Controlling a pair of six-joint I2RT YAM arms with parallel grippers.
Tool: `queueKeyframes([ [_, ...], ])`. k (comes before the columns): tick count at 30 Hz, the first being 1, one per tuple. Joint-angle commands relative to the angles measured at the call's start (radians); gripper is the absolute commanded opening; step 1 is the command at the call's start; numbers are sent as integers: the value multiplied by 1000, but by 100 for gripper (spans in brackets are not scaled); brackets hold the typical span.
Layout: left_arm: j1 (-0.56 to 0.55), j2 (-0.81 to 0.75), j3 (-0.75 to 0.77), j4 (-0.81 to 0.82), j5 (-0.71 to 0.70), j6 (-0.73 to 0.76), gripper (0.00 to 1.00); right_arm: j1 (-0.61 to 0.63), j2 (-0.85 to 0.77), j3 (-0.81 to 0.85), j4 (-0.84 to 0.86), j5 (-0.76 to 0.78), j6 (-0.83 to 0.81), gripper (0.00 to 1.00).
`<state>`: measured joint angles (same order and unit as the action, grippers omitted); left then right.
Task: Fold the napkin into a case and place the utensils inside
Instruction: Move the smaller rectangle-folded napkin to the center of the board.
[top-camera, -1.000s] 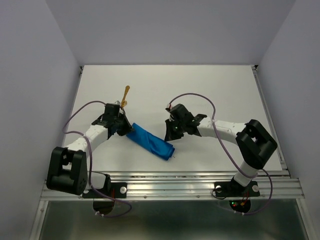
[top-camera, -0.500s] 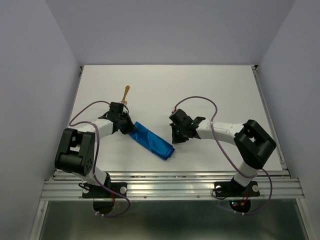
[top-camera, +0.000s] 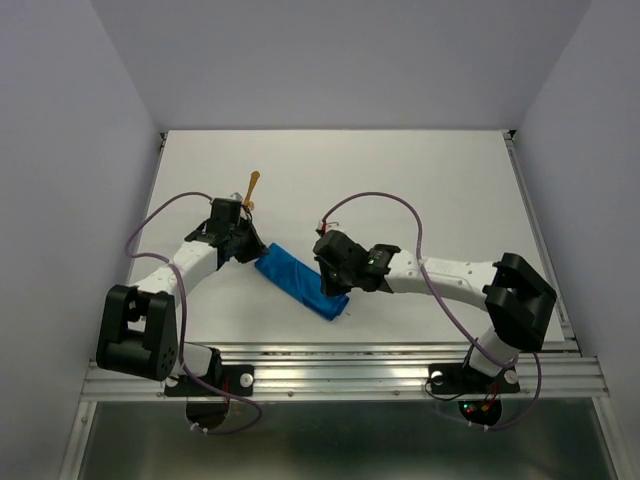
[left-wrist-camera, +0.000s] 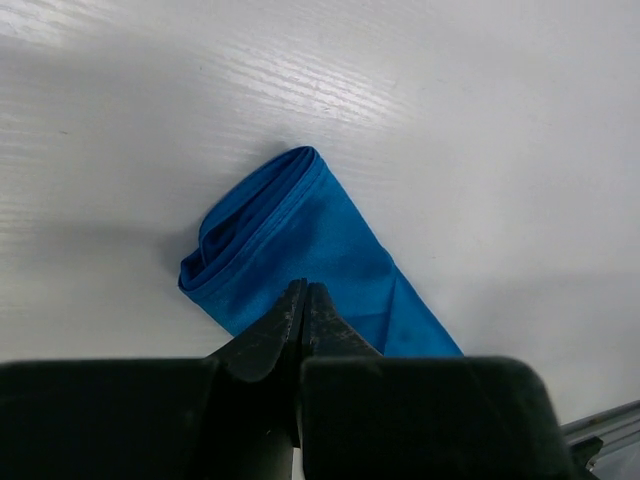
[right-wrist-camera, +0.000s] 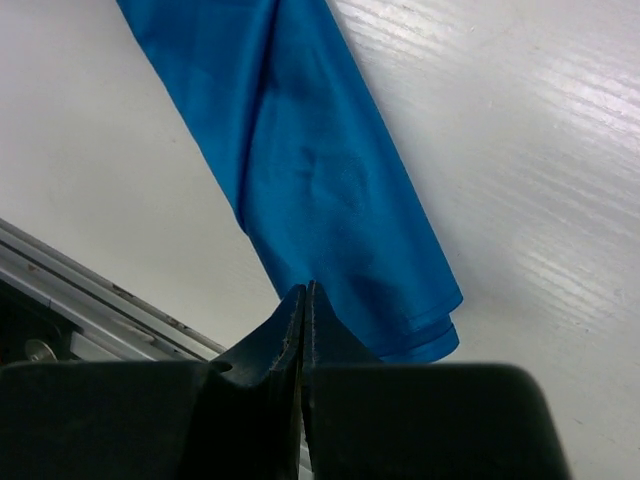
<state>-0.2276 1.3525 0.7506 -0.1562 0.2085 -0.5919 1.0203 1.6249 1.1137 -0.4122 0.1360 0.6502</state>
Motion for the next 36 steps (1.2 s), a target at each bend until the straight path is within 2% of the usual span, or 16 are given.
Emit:
queueKeyframes([
  [1,-3,42,-10,-39,-26,3,9,3,36,-21,-4,34,48,1],
  [13,-7,235,35,46,-12,12,6,3,141,-126,58,169,60,1],
  [18,-10,280,84,73,-8,17,6,3,187,-101,61,267,51,1],
  [24,-21,410,266,78,14,29,9,-97,251,-26,73,323,36,1],
  [27,-26,454,374,57,6,56,11,-108,251,20,95,329,-3,1],
  [30,-26,543,567,-57,-41,96,11,-117,268,73,95,333,-55,2],
  [34,-26,603,798,-190,-86,125,18,-135,259,147,95,323,-101,9],
  [35,-26,608,831,-213,-95,133,20,-135,253,158,95,315,-104,13],
  [36,-26,608,854,-232,-110,147,22,-135,247,167,95,309,-110,22],
])
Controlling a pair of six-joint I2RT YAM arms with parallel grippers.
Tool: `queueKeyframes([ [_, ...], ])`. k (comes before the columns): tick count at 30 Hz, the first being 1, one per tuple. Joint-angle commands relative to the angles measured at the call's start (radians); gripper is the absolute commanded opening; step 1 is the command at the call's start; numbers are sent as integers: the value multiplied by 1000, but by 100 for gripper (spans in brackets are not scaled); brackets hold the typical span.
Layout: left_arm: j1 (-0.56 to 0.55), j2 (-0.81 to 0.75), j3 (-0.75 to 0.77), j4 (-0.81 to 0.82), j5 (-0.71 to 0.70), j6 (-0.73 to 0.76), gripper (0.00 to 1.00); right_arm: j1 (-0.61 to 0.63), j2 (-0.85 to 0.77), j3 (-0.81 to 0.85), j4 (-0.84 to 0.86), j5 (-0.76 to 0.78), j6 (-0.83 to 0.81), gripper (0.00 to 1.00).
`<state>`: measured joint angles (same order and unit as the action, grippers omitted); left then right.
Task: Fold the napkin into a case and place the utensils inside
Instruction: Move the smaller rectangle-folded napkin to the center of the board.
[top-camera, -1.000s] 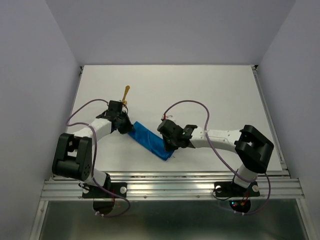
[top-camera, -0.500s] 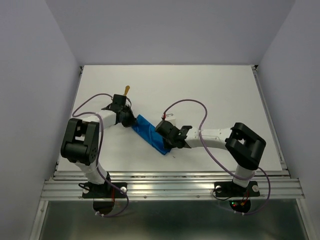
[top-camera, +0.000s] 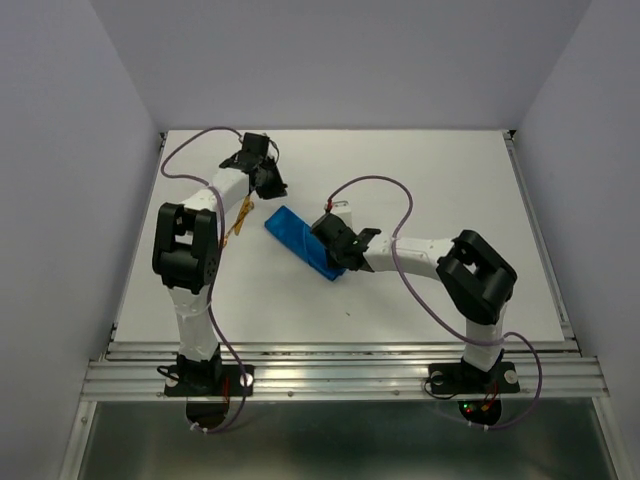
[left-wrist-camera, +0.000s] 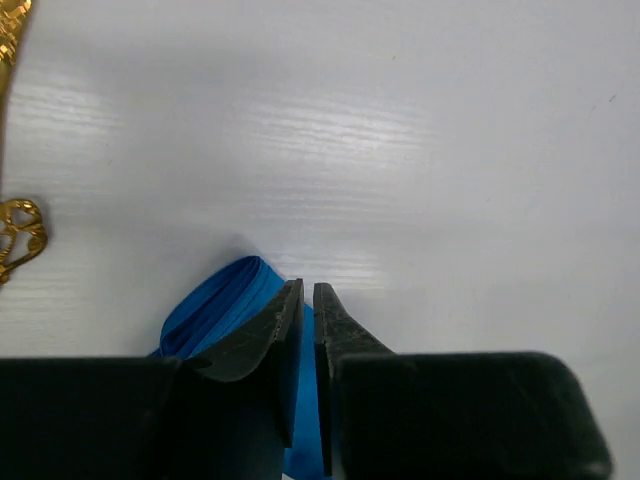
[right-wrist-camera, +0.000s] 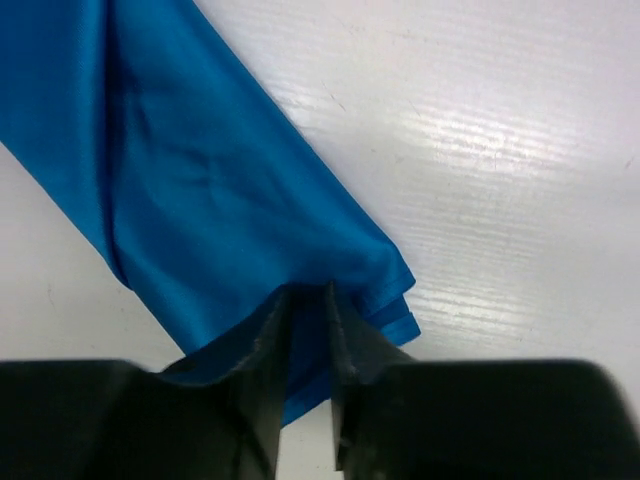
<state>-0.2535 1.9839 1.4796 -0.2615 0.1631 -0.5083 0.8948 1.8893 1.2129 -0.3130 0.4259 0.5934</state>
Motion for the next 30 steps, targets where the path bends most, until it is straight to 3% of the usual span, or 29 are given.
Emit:
queueKeyframes([
  [1,0,-26,146,-140,-69,73,24,-10,-27,79,-6,13,-58,28],
  [4,2,-45,211,-209,-117,102,26,-19,-62,115,-11,1,-83,47],
  [8,11,-95,203,-269,-232,142,33,-40,-101,157,-37,-19,-101,57],
  [12,31,-164,93,-278,-298,183,54,-62,-131,149,-58,-56,-98,66],
  [16,56,-203,-11,-265,-316,186,66,-71,-154,113,-58,-79,-98,73],
  [22,103,-182,-91,-266,-399,224,68,-71,-189,59,-66,-127,-75,75],
  [30,161,-105,-128,-228,-364,248,63,-71,-222,-16,-67,-148,-52,75],
])
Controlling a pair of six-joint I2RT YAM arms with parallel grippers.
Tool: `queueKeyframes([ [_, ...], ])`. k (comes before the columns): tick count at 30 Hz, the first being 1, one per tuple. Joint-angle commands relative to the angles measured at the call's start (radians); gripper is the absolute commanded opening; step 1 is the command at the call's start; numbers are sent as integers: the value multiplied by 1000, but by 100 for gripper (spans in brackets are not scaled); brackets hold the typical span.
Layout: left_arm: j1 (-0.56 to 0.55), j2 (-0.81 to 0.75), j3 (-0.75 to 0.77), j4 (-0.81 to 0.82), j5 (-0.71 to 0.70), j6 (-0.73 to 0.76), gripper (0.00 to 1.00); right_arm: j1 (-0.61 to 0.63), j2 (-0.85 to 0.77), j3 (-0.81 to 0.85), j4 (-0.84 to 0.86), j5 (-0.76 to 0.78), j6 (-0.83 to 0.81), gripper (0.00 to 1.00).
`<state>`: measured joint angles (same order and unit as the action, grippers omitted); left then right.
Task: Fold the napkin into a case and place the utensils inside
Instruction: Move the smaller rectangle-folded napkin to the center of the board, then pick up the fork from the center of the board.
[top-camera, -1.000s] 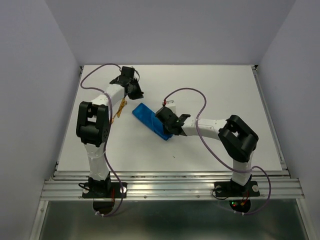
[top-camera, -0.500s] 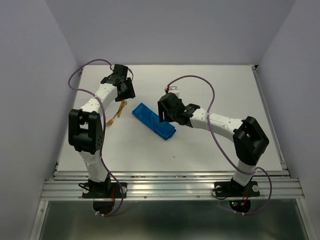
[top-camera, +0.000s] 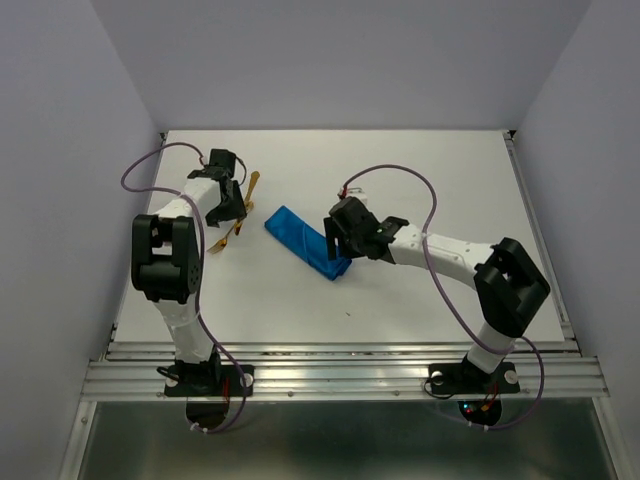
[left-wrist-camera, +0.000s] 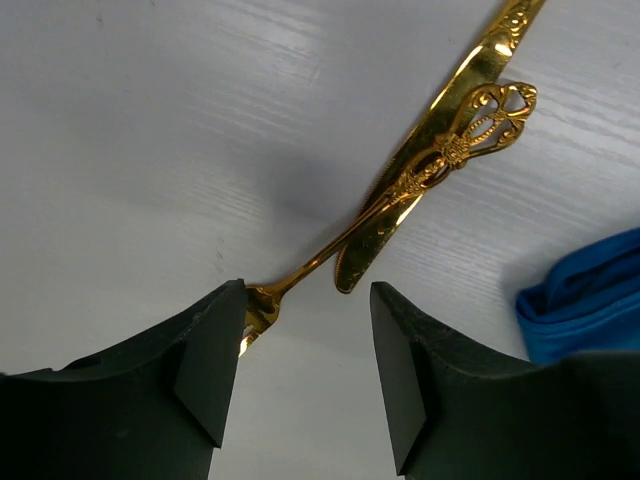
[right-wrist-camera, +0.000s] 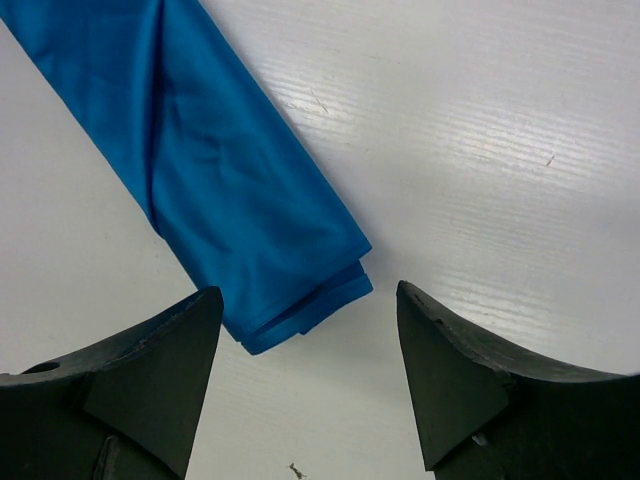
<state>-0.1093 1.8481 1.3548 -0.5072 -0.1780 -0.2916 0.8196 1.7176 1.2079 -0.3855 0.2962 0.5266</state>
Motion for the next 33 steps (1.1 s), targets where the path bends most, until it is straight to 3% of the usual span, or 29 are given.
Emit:
queueKeyframes([
  [1,19,54,6,22,-23,29,58,4,-49,-16,5,-23,12,76],
  [9,40,128,20,36,-17,25,53,4,-49,-33,-15,-38,3,76],
  [12,42,128,-6,53,-3,20,43,4,-56,-41,-16,-40,4,76],
  [16,42,105,-40,55,-2,11,20,4,-55,-33,-27,-45,1,76],
  [25,42,-81,-201,56,58,-44,1,4,-33,18,-67,-51,-4,76],
  [30,33,-231,-321,53,110,-110,0,4,-23,30,-72,-48,-13,77],
  [33,4,-320,-388,41,121,-168,0,4,-15,44,-78,-35,-5,83],
])
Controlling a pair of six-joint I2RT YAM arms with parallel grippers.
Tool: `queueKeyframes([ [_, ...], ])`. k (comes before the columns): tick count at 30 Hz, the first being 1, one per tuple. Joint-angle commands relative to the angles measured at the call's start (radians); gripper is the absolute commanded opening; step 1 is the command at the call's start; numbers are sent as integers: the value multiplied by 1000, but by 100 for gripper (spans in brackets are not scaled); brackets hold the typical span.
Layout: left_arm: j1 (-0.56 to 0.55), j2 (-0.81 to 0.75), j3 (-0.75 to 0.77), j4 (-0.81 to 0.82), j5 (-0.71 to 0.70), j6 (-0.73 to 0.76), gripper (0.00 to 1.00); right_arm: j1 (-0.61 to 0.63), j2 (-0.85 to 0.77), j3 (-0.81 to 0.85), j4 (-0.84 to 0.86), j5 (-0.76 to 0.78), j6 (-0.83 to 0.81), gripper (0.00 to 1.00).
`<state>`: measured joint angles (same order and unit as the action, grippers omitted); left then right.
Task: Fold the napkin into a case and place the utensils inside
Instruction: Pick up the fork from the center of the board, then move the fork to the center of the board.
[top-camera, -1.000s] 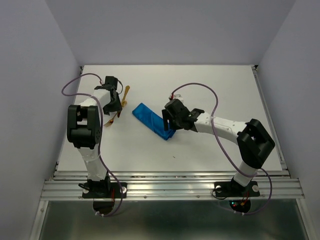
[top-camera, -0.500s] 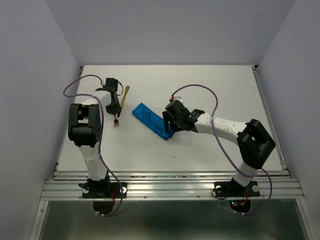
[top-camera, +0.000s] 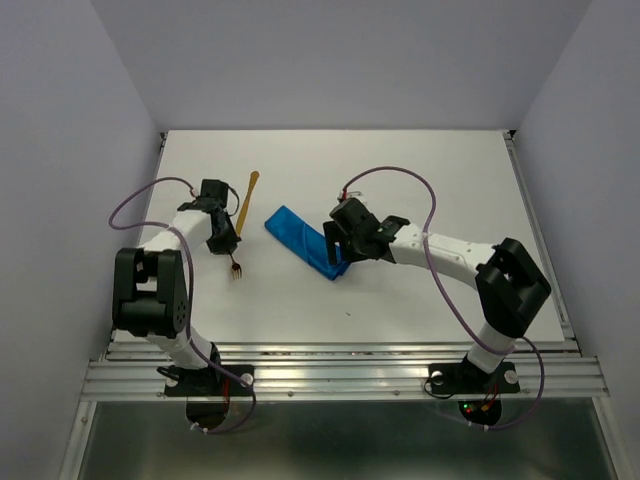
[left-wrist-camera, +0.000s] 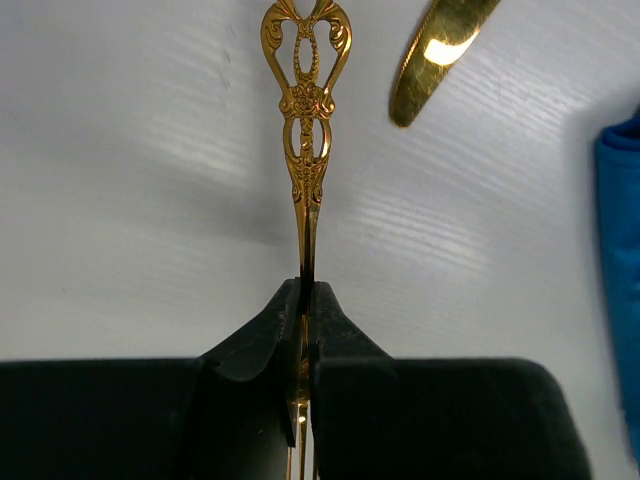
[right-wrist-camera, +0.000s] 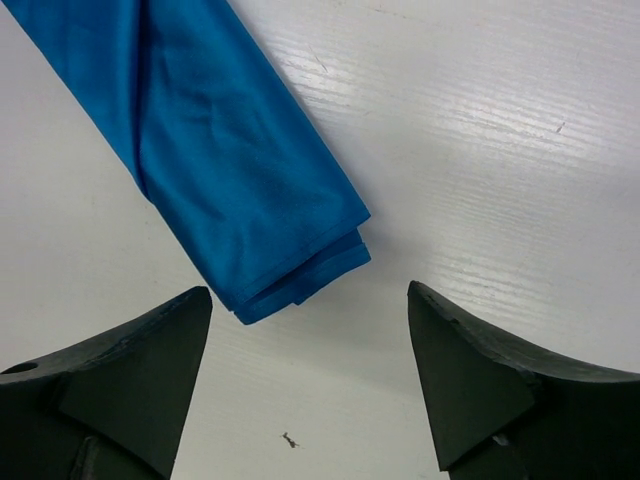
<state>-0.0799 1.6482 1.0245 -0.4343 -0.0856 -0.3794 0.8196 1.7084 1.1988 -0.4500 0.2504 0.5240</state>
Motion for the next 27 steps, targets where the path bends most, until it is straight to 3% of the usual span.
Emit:
queueKeyframes([
  [1,-49,-145,-76,-31,33,-120,0,4,-4,56,-13,18,1,86],
  [4,-80,-224,-130,-30,46,-173,0,4,5,77,-13,12,2,91],
  [11,-210,-324,-199,-11,49,-286,0,4,-38,19,72,20,40,91],
  [18,-285,-272,-250,77,116,-334,3,4,-52,-21,109,18,59,90],
  [22,-288,-248,-254,97,141,-340,24,24,-47,-33,125,36,62,90],
  [23,-288,-251,-251,114,156,-317,41,36,-41,-34,135,42,45,90],
  [25,-288,-248,-227,92,153,-286,63,76,-29,-28,135,103,21,91],
  [27,-288,-245,-179,37,132,-248,65,105,-9,-7,131,162,-5,91],
])
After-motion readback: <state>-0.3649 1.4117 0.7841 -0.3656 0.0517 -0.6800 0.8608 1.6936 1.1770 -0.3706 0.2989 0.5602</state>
